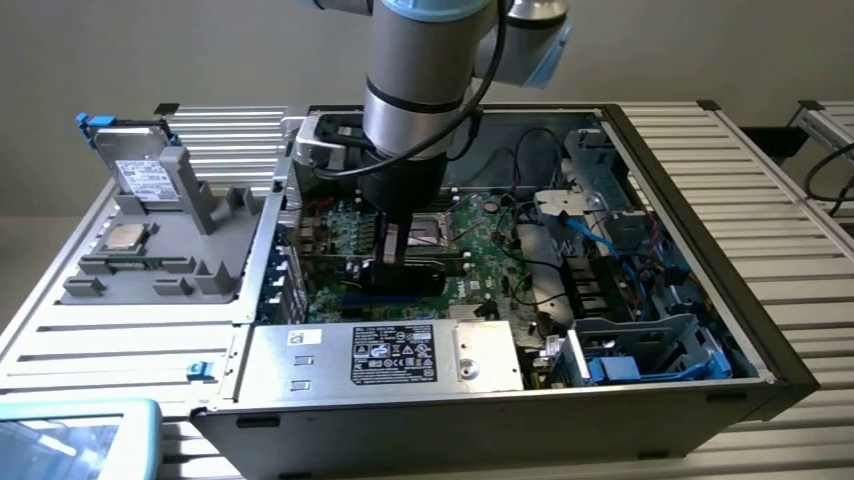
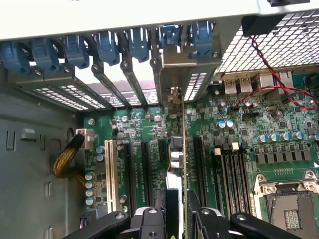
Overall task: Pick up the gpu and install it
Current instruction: 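Insert the gpu into the slot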
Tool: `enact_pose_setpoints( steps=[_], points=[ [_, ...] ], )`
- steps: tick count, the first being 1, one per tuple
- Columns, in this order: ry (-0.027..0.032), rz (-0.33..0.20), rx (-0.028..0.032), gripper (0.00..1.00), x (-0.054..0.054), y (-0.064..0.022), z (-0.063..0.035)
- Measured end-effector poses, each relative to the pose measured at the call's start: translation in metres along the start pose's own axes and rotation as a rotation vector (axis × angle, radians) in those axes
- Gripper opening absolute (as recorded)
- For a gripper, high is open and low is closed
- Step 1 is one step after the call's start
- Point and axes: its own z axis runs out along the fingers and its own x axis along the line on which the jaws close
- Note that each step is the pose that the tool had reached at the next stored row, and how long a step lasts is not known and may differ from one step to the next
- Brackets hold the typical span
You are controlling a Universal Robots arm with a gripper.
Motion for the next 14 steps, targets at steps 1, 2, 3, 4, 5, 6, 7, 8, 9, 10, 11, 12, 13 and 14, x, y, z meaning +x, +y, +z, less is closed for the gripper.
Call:
enact_pose_setpoints(
  steps=[1,2,3,4,5,6,7,8,9,10,11,12,13,14],
  points=[
    [0.0002,0.0,0.0,0.28,0.0,0.0,0.0],
    [0.0003,0.0,0.0,0.28,0.0,0.0,0.0],
    [0.0001,0.0,0.0,0.28,0.0,0.0,0.0009],
    [0.0,0.0,0.0,0.28,0.0,0.0003,0.0028],
    [0.0001,0.0,-0.0001,0.28,0.0,0.0006,0.0045],
    [0.0001,0.0,0.0,0.28,0.0,0.0008,0.005],
    [0.0002,0.0,0.0,0.28,0.0,0.0008,0.005],
    [0.0003,0.0,-0.0001,0.28,0.0,0.0009,0.005],
    [0.0002,0.0,-0.0001,0.28,0.0,0.0012,0.0052],
    [0.0001,0.0,0.0,0.28,0.0001,0.0021,0.0056],
    [0.0,0.0,0.0,0.28,0.0002,0.0032,0.0062],
    [0.0,0.0,0.0,0.28,0.0002,0.0036,0.0062],
    [0.0001,0.0,0.0,0.28,0.0003,0.0036,0.0062],
    [0.0001,0.0,0.0,0.28,0.0003,0.0036,0.0062]
  ],
)
